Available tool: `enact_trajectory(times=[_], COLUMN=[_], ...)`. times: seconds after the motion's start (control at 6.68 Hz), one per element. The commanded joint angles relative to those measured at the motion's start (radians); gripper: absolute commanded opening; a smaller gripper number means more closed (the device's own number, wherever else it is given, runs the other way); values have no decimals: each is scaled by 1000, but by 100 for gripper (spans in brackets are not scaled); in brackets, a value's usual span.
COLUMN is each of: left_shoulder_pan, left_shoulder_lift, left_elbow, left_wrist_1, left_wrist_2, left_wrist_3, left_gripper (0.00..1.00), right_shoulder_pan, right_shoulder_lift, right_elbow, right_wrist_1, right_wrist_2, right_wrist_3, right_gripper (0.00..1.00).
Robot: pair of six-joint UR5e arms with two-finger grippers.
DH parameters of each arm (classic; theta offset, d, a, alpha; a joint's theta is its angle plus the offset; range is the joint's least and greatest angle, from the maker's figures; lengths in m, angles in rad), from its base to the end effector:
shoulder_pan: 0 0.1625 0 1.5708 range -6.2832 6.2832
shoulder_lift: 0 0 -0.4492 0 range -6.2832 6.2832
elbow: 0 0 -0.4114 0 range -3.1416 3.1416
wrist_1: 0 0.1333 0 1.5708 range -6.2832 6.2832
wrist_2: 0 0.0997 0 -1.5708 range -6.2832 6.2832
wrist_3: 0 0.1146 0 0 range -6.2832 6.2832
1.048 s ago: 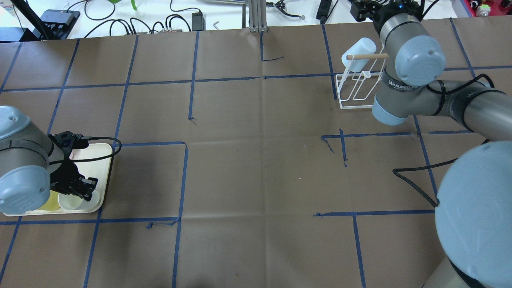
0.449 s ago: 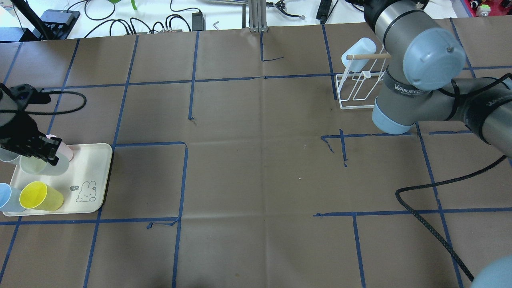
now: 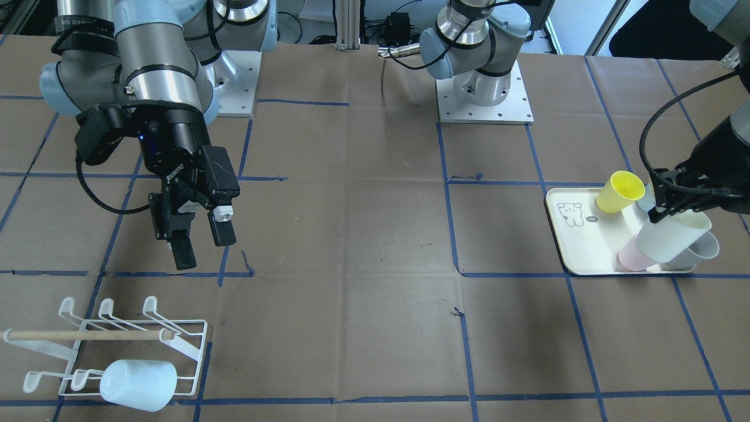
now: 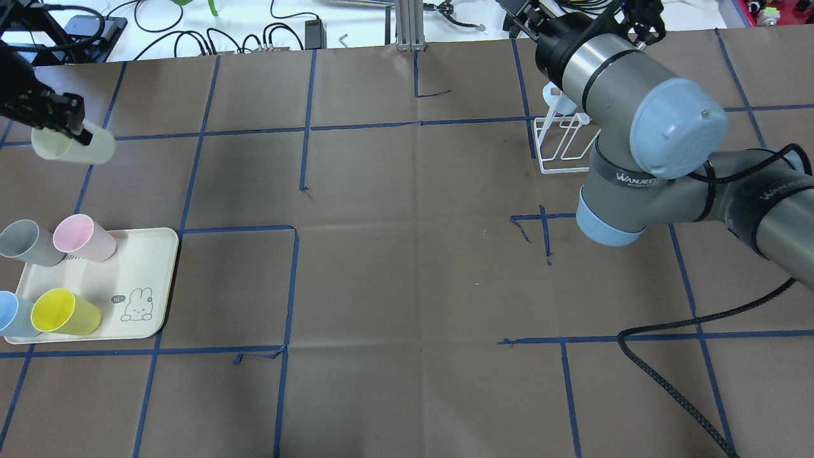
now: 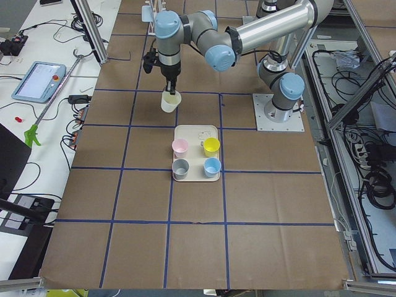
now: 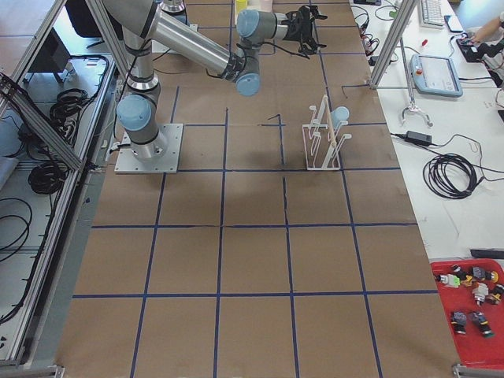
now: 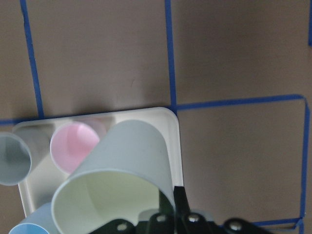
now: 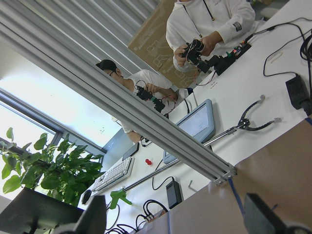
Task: Transfer IKEA cup to right arm and place on rack
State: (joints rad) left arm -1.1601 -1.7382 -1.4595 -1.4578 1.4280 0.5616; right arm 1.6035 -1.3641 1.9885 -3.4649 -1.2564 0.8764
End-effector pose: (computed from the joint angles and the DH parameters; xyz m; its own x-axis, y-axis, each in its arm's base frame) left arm 0.0990 -0.6021 0.4748 -0.9831 0.1593 0.0900 0.1476 0.9813 -0.1238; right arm 0.1869 -0.5538 0.4245 -0.6095 0.0190 -0.7926 0.7168 0.4404 -0.5407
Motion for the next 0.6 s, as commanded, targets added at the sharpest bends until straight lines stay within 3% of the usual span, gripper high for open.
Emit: enact_trajectory(times=[0.0, 0.3, 0.45], left_shoulder_pan=[-46, -68, -99], left_shoulder_lift=[-34, -21, -18], left_elbow=[42, -43, -98], left_wrist_1=[61, 246, 370], left_wrist_2=[-349, -655, -732], left_wrist_3=[-6, -6, 0], left_gripper=[0, 0, 0], right_shoulder_pan=[32, 39, 39], right_shoulder_lift=[-23, -29, -44], right_elbow=[47, 73, 76], right_wrist_1=[-19, -109, -109], right_wrist_2=[46, 55, 52], right_wrist_3=[277, 468, 486], right_gripper=[100, 100, 100])
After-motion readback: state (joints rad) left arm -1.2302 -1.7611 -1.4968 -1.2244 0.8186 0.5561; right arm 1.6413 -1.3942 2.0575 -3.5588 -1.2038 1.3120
